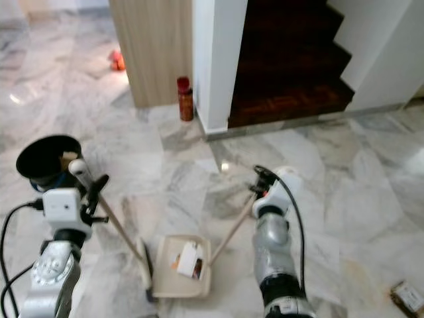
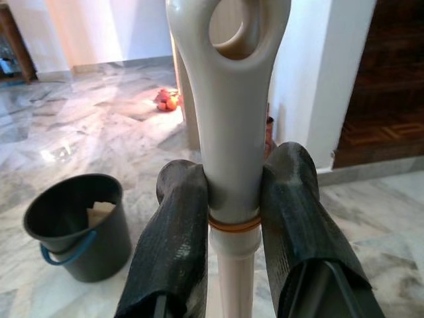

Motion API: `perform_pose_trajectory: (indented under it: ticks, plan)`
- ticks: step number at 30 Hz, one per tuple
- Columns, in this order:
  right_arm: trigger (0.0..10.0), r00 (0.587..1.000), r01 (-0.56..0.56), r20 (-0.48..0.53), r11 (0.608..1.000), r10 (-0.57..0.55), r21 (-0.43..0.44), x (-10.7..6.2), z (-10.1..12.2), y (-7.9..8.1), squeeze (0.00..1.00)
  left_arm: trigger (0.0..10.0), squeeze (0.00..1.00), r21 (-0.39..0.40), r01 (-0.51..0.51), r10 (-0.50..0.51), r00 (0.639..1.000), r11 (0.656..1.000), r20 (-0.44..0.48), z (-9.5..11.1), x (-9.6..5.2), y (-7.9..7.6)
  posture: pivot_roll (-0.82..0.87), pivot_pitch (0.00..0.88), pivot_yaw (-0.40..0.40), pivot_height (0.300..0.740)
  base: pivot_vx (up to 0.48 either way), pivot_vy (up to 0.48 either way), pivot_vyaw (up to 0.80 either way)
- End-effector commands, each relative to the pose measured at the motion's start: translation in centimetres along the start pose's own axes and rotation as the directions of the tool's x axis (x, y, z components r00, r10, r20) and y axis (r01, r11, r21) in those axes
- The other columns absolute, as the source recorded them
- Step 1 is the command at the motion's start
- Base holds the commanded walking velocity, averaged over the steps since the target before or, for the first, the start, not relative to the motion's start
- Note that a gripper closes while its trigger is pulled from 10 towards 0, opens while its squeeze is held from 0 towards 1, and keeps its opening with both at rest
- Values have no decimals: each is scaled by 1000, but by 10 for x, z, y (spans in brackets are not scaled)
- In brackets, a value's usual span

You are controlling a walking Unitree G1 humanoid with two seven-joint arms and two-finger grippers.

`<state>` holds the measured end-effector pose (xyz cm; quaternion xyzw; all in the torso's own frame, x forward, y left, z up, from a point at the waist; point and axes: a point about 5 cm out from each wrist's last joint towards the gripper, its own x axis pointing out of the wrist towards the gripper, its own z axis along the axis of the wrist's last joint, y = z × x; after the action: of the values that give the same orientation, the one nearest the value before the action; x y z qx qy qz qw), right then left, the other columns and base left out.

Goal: Sweep floor

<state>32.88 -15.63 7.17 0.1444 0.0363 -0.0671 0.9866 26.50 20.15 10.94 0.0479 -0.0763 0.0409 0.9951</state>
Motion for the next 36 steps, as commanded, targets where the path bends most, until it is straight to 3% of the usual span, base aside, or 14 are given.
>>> perform_pose_trajectory:
  ticks: [1, 10, 17, 36]
  plan:
    - [10000, 999, 4, 39, 999, -6, 48, 3, 10, 1, 0, 10000, 0, 4, 12, -12, 999, 1000, 38, 8, 2, -4, 151, 100, -12, 740, 0, 341, 0]
    - [10000, 999, -4, 47, 999, 2, 32, 3, 11, 2, 0, 10000, 0, 5, 7, -7, 999, 1000, 37, 8, 1, -2, 152, 104, -13, 740, 0, 341, 0]
    - [10000, 999, -12, 49, 999, 10, 31, 3, 11, 3, 0, 10000, 0, 6, 5, -5, 999, 1000, 37, 8, 1, -2, 154, 105, -13, 740, 0, 340, 630]
    - [10000, 998, -14, 55, 1000, 13, 25, 2, 12, 3, 0, 10000, 0, 8, 4, -4, 999, 1000, 36, 8, 0, -1, 155, 108, -12, 740, 0, 339, 52]
